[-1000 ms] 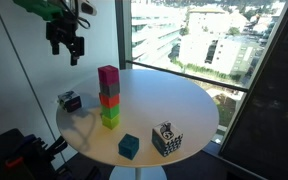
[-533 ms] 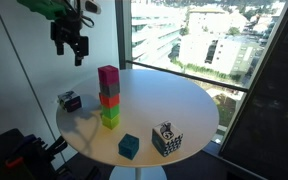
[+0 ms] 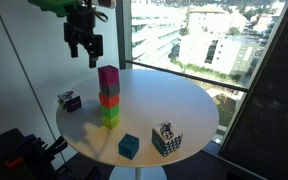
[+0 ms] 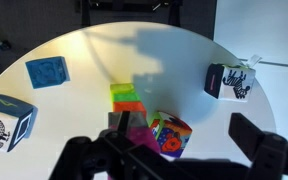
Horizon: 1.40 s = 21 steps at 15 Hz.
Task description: Put the blue block on top of the pink block
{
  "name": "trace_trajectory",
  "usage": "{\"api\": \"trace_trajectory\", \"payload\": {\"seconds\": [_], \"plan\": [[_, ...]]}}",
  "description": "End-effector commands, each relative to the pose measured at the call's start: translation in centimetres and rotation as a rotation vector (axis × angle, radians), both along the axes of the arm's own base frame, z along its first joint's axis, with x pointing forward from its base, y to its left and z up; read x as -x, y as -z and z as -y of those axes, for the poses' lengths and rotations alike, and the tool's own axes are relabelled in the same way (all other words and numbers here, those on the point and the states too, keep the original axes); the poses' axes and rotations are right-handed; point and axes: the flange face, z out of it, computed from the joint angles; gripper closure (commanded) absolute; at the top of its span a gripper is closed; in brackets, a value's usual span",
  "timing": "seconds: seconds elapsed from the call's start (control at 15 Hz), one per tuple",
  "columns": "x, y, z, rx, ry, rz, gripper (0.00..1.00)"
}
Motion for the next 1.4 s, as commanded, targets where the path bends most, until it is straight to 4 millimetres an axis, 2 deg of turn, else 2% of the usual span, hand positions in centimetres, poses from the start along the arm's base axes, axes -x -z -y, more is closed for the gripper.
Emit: {"api": "trace_trajectory", "payload": {"seconds": [0.0,0.33,0.6,0.93,1.33], "plan": [[-0.1,-0.8,3.3,0.035,0.036,0.037,0.0],[0.4,-0.4,8.3,0.077,0.135,0.063,0.0],[0.8,0.6,11.1,0.108,0.188,0.106,0.0],[0.6,2.1,13.1,0.167,0.209,0.176,0.0],[0.4,3.7,14.3,0.204,0.209,0.144,0.0]]}}
